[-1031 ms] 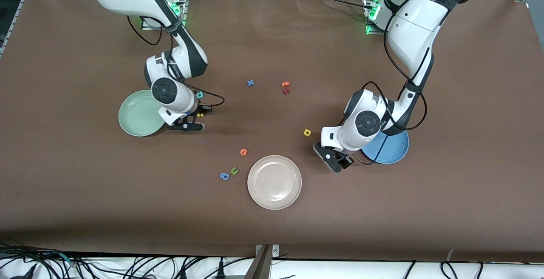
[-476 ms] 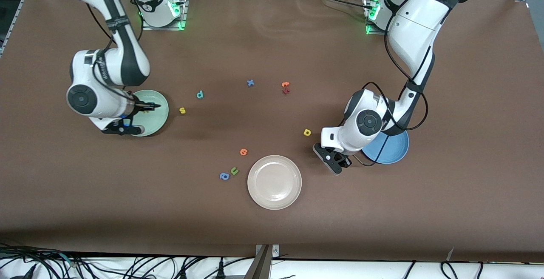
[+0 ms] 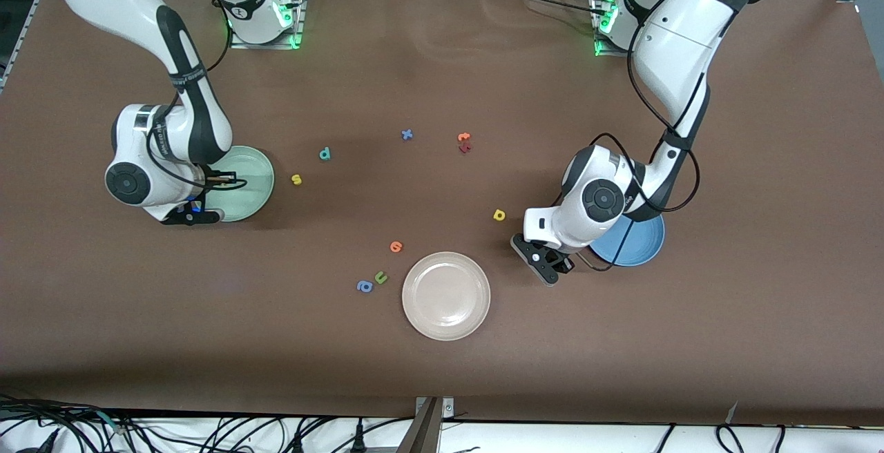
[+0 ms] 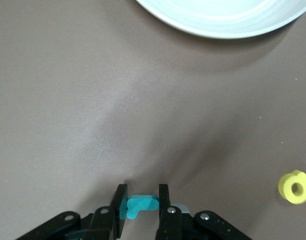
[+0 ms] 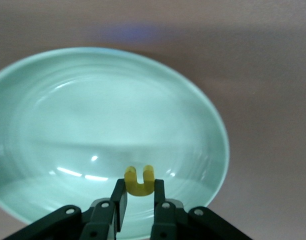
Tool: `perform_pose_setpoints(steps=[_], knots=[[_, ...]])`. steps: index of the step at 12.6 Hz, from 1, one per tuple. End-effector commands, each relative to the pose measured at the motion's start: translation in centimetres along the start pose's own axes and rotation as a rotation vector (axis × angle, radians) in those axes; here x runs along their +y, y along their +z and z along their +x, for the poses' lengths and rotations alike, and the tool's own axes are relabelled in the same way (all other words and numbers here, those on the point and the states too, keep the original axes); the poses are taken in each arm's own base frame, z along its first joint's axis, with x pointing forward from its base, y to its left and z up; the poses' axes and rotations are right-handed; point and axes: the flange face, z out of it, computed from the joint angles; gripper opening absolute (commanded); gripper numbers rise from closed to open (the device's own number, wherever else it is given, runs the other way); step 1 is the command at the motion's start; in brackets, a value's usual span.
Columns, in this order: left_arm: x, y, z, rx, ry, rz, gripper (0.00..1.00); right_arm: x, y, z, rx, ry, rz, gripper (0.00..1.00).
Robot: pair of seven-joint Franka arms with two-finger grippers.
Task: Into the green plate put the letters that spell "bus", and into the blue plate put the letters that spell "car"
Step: 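Drop the u on the green plate while the left gripper drops teal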
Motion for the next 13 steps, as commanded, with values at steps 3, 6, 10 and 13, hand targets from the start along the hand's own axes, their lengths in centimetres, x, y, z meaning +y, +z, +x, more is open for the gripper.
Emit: perform_pose_setpoints(steps=[3, 6, 10, 13], knots=[[-3.7, -6.5, -2.9, -0.114, -0.032, -0.019, 0.17, 1.3, 0.7, 0.4, 0.007, -0.022, 0.018, 0.58], [-5.8, -6.8, -6.4, -0.216, -0.037, -0.077, 0.26, 0.4, -1.1, 0.0, 0.007, -0.007, 0.032, 0.99], [-6.2, -7.0, -7.4, -0.259, -0.051, -0.104, 1.0, -6.5, -6.0, 0.4, -0.033, 0.114, 0.058, 0.99], [-5.0, -7.5, -5.9, -0.245, -0.054, -0.095, 1.0, -11.6, -6.3, 0.6, 0.003, 0.094, 0.145, 0.98]])
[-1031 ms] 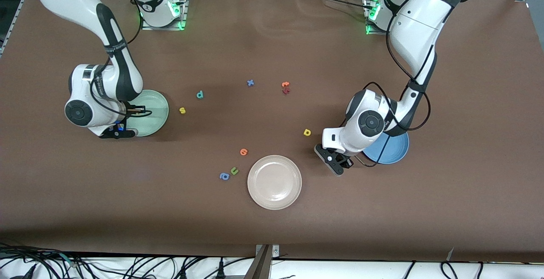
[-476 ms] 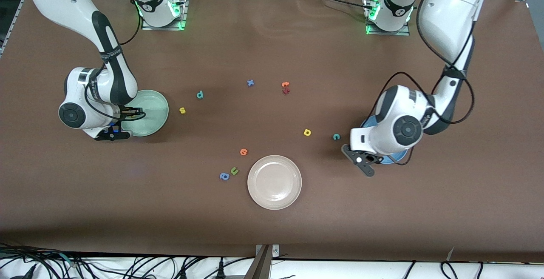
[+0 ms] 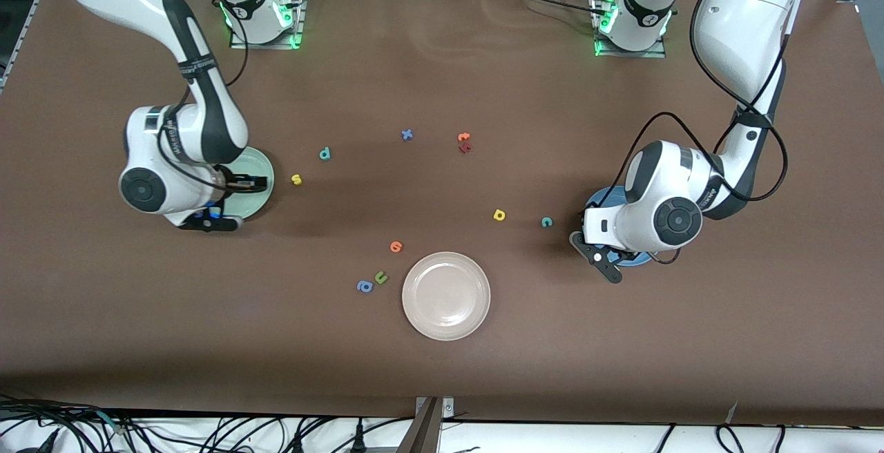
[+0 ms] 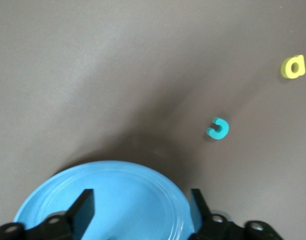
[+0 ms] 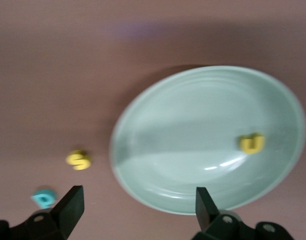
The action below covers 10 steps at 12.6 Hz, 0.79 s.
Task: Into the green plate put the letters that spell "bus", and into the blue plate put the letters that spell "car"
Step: 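Grasp the yellow s with the right gripper while the left gripper grasps c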
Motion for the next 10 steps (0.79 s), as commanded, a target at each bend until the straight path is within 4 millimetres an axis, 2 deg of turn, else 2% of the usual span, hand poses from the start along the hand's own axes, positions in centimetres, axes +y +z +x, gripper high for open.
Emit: perform_pose_setpoints(steps=[1, 2, 4, 6, 8, 10], knots=[[2.0, -1.1, 0.7, -0.012, -0.015, 0.028, 1.0, -3.4, 0.3, -0.3, 0.021, 0.046, 0.06, 0.98], [3.0, -1.0, 1.2, -0.013, -0.054, 0.03, 1.0, -5.3, 0.7, -0.5, 0.041, 0.067, 0.064, 0.98], [5.8, -0.5, 2.7, -0.016, -0.167, 0.036, 1.0, -7.4, 2.5, -1.0, 0.066, 0.099, 0.056, 0.97], [7.9, 0.5, 3.5, -0.029, -0.284, 0.037, 1.0, -7.4, 4.5, -1.5, 0.085, 0.116, 0.054, 0.95], [8.5, 1.3, 3.5, -0.039, -0.449, 0.027, 1.0, -7.0, 6.5, -2.0, 0.119, 0.121, 0.055, 0.94], [9.4, 2.2, 3.8, -0.045, -0.566, 0.03, 1.0, -6.9, 7.1, -2.4, 0.124, 0.122, 0.055, 0.94]])
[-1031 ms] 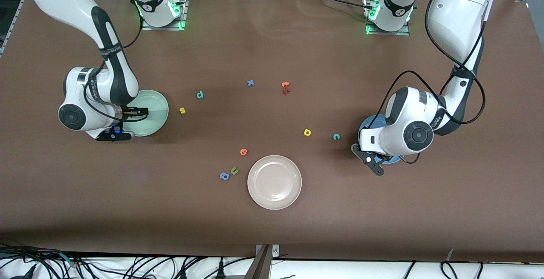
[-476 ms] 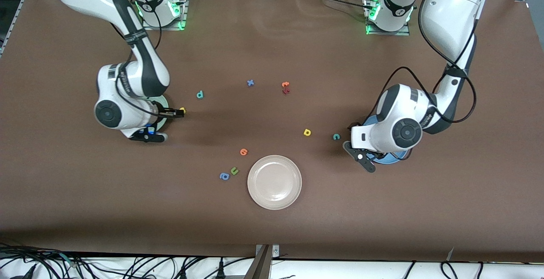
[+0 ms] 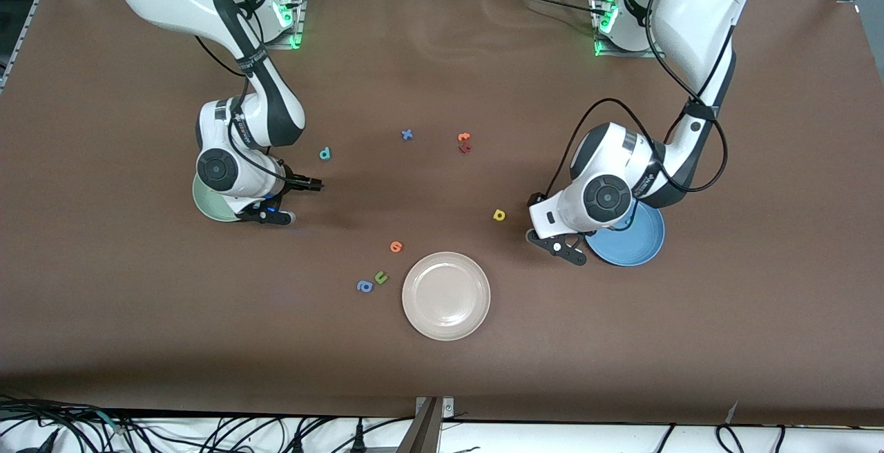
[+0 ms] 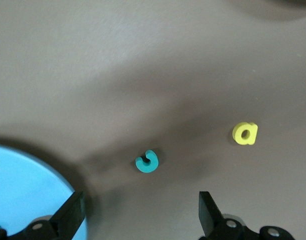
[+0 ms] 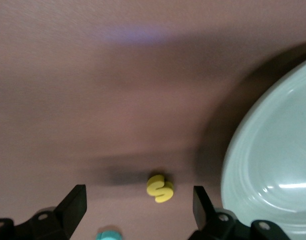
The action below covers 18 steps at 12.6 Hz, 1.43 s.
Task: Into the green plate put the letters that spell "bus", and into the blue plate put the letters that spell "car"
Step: 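Grasp the yellow s with the right gripper while the left gripper grasps c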
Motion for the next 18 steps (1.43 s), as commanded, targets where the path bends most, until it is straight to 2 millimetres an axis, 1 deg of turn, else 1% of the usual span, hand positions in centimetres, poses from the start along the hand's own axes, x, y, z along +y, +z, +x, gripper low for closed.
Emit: perform_pose_setpoints(steps=[1, 3, 4, 6, 7, 9, 10, 11, 12, 13, 15, 16, 17, 18], knots=[[0.2, 1.6, -0.6, 0.0, -0.155, 0.013, 1.0, 0.5, 0.5, -1.0, 0.003, 0.022, 0.013, 0.94], [0.3, 4.3, -1.1, 0.054, -0.26, -0.002, 0.99, 0.6, 1.0, -1.2, -0.003, 0.024, 0.01, 0.9], [0.4, 5.0, -1.4, 0.068, -0.292, -0.009, 0.98, 0.7, 1.3, -1.4, -0.008, 0.025, 0.008, 0.88], [1.9, 5.3, -1.5, 0.066, -0.323, -0.023, 0.89, 0.9, 1.8, -1.6, -0.006, 0.027, 0.006, 0.82], [1.9, 6.1, -1.5, 0.059, -0.314, -0.013, 0.79, 0.8, 1.8, -1.6, -0.006, 0.025, 0.007, 0.78], [1.8, 6.0, -1.4, 0.061, -0.304, -0.011, 0.67, 0.8, 1.9, -1.6, -0.008, 0.025, 0.006, 0.61], [1.5, 5.7, -1.2, 0.069, -0.307, -0.014, 0.61, 0.7, 1.9, -1.6, -0.008, 0.024, 0.006, 0.52], [1.1, 6.0, -1.0, 0.088, -0.314, -0.023, 0.57, 0.8, 1.9, -1.6, -0.008, 0.025, 0.006, 0.42], [1.0, 6.5, -0.8, 0.091, -0.316, -0.025, 0.57, 0.7, 2.0, -1.6, -0.009, 0.024, 0.005, 0.38], [0.6, 6.5, -0.7, 0.094, -0.322, -0.024, 0.57, 0.8, 2.0, -1.6, -0.009, 0.025, 0.005, 0.31], [0.4, 6.7, -0.8, 0.1, -0.322, -0.021, 0.57, 0.8, 2.1, -1.6, -0.01, 0.025, 0.003, 0.16], [0.1, 6.9, -0.8, 0.101, -0.314, -0.006, 0.57, 0.8, 2.1, -1.6, -0.01, 0.023, 0.003, 0.12], [-0.2, 6.9, -0.8, 0.103, -0.309, 0.002, 0.54, 0.8, 2.0, -1.5, -0.009, 0.023, 0.004, 0.11], [-0.3, 7.1, -0.8, 0.1, -0.309, 0.002, 0.45, 0.7, 1.9, -1.5, -0.009, 0.025, 0.006, 0.11]])
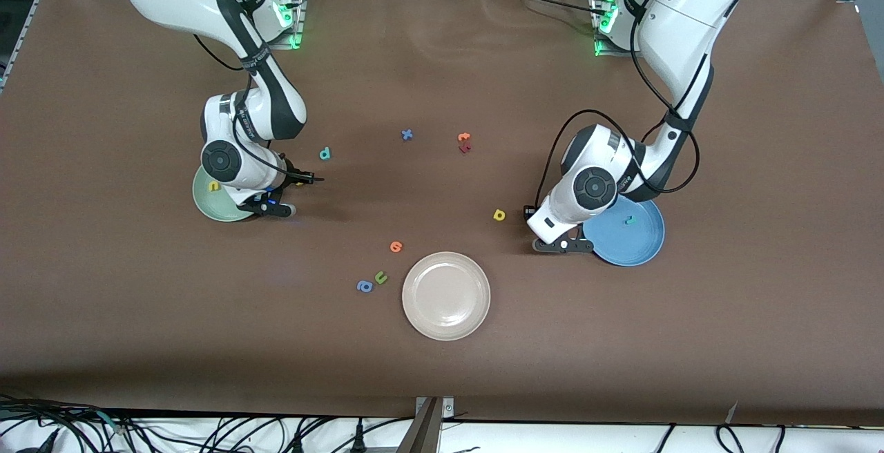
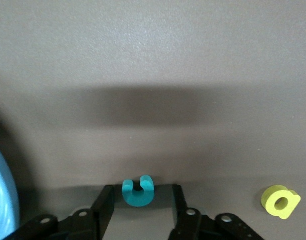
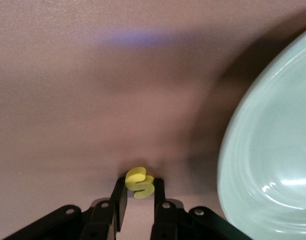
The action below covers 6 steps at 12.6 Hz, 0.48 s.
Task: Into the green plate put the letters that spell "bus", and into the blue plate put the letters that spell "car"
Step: 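Grasp the yellow s with the right gripper while the left gripper grasps c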
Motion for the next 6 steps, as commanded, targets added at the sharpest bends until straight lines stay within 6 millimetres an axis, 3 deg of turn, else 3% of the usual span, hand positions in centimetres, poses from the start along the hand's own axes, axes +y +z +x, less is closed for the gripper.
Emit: perform_pose_setpoints(steps=[1, 3, 6], knots=[[-0.4, 0.4, 0.1, 0.018, 0.01, 0.023, 0.25, 0.0, 0.1, -0.3, 0.0, 0.018, 0.011, 0.11], [-0.4, 0.2, 0.2, 0.019, 0.006, 0.023, 0.04, -0.3, -2.5, -0.1, 0.015, 0.009, 0.024, 0.11], [-0.3, -1.5, 0.5, 0.033, -0.001, 0.021, 0.04, 0.4, -8.4, 0.7, -0.041, 0.027, 0.021, 0.11]])
